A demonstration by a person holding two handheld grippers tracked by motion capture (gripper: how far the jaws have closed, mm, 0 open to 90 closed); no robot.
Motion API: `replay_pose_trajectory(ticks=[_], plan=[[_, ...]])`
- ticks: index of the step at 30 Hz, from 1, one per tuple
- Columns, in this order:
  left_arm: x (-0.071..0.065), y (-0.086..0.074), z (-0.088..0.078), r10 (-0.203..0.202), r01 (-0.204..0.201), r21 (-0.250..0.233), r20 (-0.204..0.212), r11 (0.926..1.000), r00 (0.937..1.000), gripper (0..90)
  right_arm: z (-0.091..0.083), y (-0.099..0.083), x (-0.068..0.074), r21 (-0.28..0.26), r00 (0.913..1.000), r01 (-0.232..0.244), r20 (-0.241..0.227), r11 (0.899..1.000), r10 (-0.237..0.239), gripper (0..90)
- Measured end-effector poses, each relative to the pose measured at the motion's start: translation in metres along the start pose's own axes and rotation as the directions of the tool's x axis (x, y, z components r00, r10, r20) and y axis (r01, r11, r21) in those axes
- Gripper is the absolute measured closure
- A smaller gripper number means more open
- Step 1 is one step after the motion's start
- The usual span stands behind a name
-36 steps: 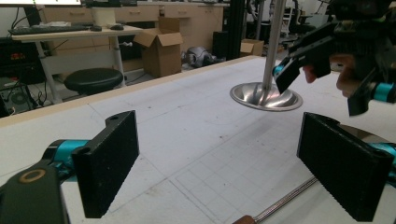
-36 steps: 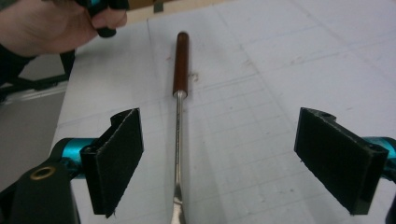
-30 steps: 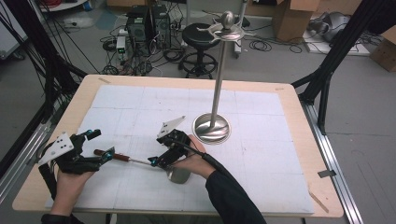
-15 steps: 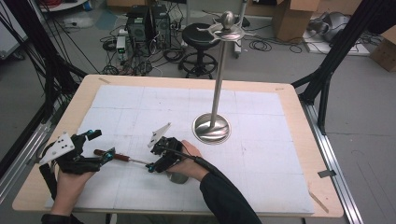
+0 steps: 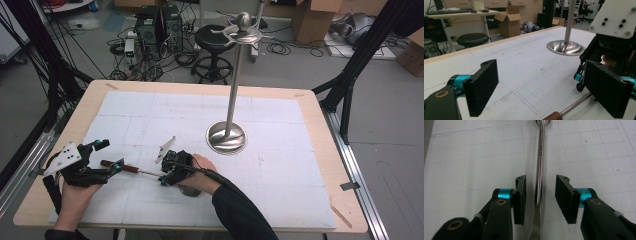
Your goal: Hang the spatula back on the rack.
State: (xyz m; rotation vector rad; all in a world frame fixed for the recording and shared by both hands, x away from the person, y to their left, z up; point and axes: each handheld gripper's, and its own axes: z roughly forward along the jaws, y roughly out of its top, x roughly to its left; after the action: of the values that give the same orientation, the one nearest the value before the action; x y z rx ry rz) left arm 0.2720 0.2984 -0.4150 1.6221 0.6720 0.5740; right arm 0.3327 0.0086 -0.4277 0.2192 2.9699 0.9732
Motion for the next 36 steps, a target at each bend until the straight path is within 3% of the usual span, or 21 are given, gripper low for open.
replay_pose_trajectory(ticks=[6,11,24,36], plan=[[-0.0002,0.0000,0.0004,0.002,-0.002,0.002,-0.003,1.0000,1.0000,13.8,0.0022,0.0004,0.0003,-0.002,0.9999,-0.003,0.012,1.000,0.003,68.0],[-0.0004,-0.0003,0.0013,0.001,-0.001,0.007,0.000,1.0000,1.0000,13.8,0.0022,0.0029,0.0025,0.020,0.9996,0.024,0.017,1.000,-0.024,74.0],[-0.0013,0.0001,0.0016,0.003,-0.003,0.012,0.005,0.9999,1.0000,14.4,0.0028,0.0040,0.0068,0.035,0.9999,-0.013,0.010,0.999,0.013,83.7],[-0.0032,0.0025,-0.0005,0.010,-0.010,-0.007,0.006,0.9999,0.9999,16.1,0.0021,0.0055,0.0070,0.045,0.9999,0.006,0.015,0.999,-0.006,84.7]])
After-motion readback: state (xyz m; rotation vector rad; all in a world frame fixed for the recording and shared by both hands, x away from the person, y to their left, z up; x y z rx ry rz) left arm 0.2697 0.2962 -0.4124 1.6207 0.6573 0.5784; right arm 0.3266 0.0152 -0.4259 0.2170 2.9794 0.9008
